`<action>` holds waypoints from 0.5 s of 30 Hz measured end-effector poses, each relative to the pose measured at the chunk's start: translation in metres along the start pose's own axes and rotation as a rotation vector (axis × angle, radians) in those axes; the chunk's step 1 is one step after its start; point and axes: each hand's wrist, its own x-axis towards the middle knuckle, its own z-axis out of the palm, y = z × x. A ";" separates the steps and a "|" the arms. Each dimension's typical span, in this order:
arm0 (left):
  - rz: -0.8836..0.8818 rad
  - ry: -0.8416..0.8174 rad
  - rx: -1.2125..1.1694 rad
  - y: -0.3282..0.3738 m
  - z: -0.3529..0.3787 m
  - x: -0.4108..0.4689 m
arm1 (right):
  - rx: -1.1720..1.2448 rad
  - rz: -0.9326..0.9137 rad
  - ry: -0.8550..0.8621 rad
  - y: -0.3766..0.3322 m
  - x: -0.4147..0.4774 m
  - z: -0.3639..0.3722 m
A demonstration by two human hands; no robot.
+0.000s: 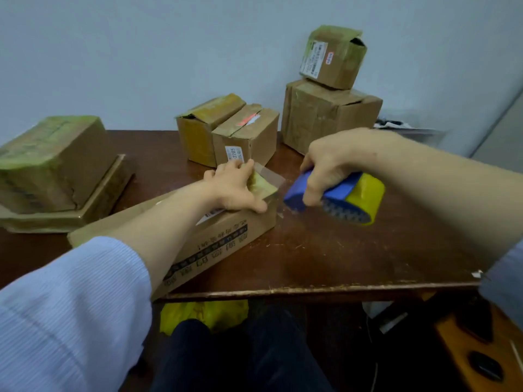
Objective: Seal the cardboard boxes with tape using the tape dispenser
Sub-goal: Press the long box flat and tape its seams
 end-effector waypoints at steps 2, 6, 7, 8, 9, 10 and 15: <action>-0.007 -0.007 0.005 0.003 0.000 0.001 | -0.167 0.114 0.137 0.020 0.002 -0.001; -0.026 -0.036 -0.005 0.002 -0.001 0.003 | -0.133 0.222 0.281 0.030 0.036 0.054; -0.031 -0.040 -0.005 0.002 -0.001 0.003 | -0.094 0.229 0.329 0.030 0.047 0.072; -0.037 -0.045 -0.006 0.002 -0.002 0.002 | -0.102 0.229 0.387 0.030 0.055 0.088; -0.042 -0.052 -0.011 0.002 -0.002 0.001 | -0.130 0.228 0.447 0.031 0.062 0.103; -0.051 -0.060 -0.031 0.002 -0.003 0.001 | -0.140 0.225 0.490 0.033 0.067 0.115; -0.100 -0.036 -0.482 -0.011 -0.009 0.006 | -0.111 0.183 0.644 0.025 0.059 0.130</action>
